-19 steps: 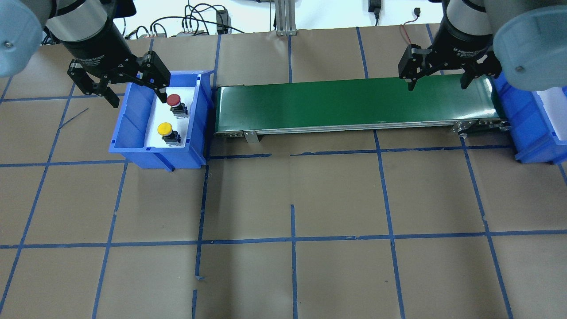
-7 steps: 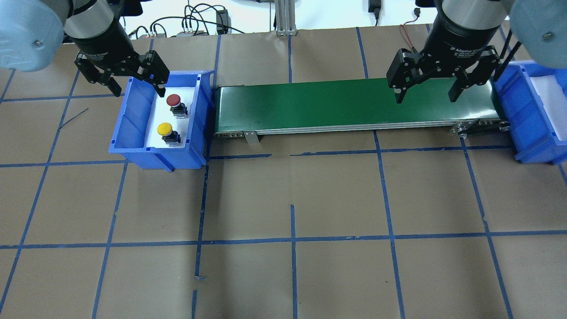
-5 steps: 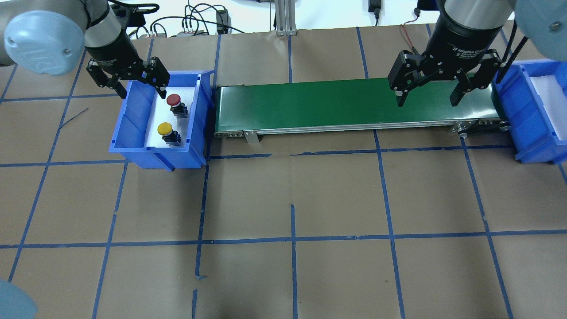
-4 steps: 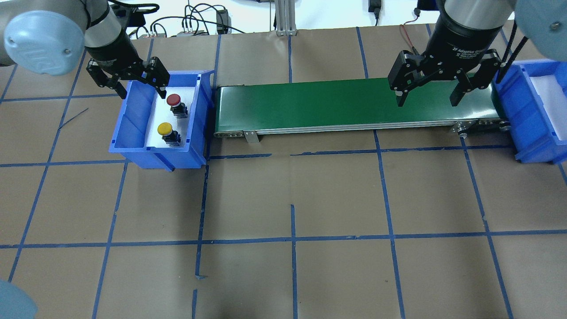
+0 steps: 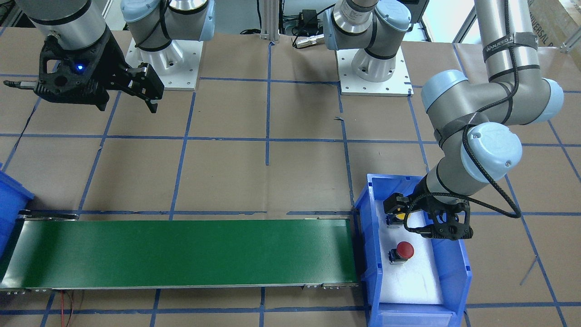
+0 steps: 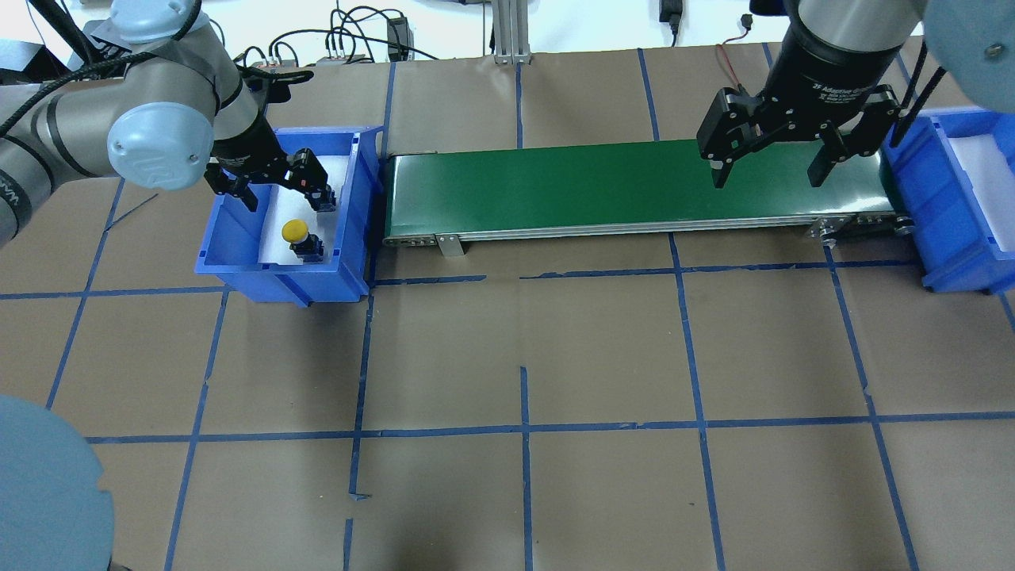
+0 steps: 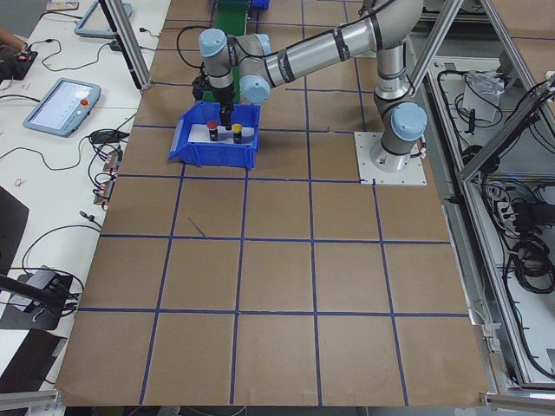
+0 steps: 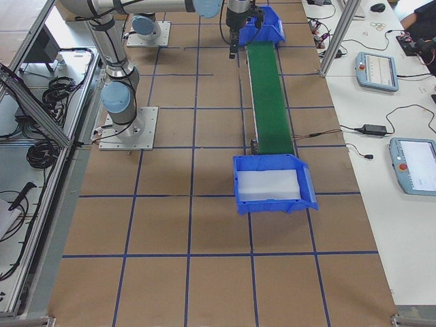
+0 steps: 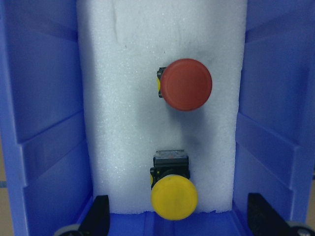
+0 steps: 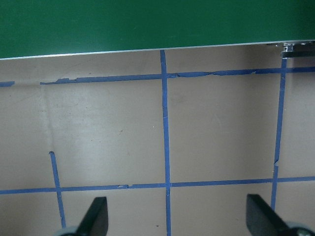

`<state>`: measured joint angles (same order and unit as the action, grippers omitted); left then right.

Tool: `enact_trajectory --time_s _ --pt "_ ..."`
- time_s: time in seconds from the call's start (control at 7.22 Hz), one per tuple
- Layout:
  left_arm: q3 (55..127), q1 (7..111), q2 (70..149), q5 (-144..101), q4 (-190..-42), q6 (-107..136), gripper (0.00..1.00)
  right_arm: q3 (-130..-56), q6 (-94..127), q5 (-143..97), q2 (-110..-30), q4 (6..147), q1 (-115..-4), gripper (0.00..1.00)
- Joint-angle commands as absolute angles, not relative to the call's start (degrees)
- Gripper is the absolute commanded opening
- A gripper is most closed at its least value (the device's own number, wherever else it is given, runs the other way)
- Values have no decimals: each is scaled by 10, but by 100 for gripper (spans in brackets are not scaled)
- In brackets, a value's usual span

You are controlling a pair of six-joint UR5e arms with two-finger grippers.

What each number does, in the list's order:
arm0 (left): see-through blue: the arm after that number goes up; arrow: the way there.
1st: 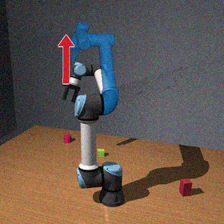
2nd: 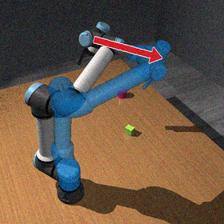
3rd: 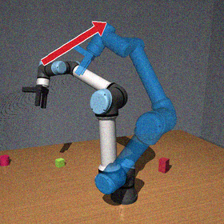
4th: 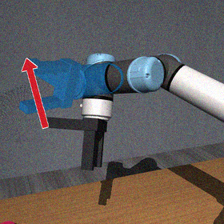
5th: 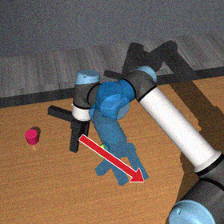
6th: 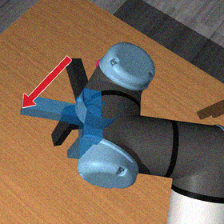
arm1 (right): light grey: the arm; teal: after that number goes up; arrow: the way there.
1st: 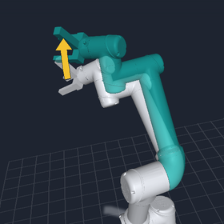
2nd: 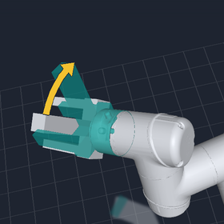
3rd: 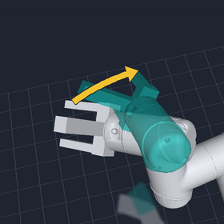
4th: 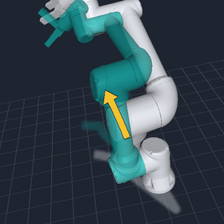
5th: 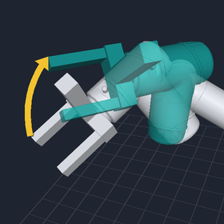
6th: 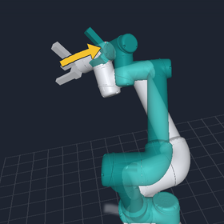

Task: Transport two buttons from left to right
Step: 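Lower the left gripper and grasp the yellow button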

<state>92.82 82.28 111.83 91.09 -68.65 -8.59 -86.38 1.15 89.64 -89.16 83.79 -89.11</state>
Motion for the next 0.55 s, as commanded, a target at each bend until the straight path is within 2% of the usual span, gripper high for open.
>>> enact_trajectory --time_s 0.0,0.42 --pt "933 822 1132 909 -680 -82 97 -864 11 897 -892 838 -889 100" --pt "954 822 1133 908 -676 -80 91 -865 11 897 -893 838 -889 100"
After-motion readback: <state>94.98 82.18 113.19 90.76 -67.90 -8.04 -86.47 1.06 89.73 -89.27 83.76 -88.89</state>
